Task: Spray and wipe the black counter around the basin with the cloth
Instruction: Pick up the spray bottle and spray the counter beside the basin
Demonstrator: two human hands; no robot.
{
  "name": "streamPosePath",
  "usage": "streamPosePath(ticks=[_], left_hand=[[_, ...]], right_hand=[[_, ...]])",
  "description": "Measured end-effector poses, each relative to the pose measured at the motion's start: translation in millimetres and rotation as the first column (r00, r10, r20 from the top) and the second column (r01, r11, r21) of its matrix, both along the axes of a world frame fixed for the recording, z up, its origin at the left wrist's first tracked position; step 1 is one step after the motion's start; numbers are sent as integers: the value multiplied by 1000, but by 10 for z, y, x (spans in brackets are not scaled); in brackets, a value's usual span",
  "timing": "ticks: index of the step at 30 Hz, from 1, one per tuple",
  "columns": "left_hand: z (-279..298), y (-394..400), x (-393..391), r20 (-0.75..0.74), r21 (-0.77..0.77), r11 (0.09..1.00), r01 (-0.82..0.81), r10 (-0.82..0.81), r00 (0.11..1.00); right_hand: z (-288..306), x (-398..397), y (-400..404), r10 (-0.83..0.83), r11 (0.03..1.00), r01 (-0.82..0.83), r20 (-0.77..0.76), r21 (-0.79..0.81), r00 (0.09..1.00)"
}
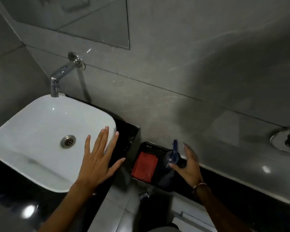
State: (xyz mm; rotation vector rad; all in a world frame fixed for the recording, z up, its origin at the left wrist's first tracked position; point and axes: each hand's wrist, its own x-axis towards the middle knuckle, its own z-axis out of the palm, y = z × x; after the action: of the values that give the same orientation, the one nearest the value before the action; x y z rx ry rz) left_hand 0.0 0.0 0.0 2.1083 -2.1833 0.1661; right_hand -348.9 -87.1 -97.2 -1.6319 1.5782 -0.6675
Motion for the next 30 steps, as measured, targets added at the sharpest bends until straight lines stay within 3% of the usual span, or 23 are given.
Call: streamPosePath(ticks=[5,10,15,20,24,30], left_hand=[[-269,338,229,49,119,990,-78,73,996],[-396,453,300,36,174,978,-112,107,994],[-425,443,294,39,157,978,-138,134,990],[-476,452,310,52,107,988,-114,109,993],[-478,447,312,63,112,987,-113,106,992],[-481,450,306,86,137,986,-99,88,992]], right_hand=[[-196,267,-369,98,992,-102,66,71,993],[-341,388,-505,84,992,-88,-53,-84,995],[-376,483,-553,82,986,-89,-56,-139,995],[-457,450,-388,114,993,-115,-25,-41,993],[-568,306,-273,194,977,-184,-96,104,976],[-548,307,-407,209,977,-202,-126,69,970]])
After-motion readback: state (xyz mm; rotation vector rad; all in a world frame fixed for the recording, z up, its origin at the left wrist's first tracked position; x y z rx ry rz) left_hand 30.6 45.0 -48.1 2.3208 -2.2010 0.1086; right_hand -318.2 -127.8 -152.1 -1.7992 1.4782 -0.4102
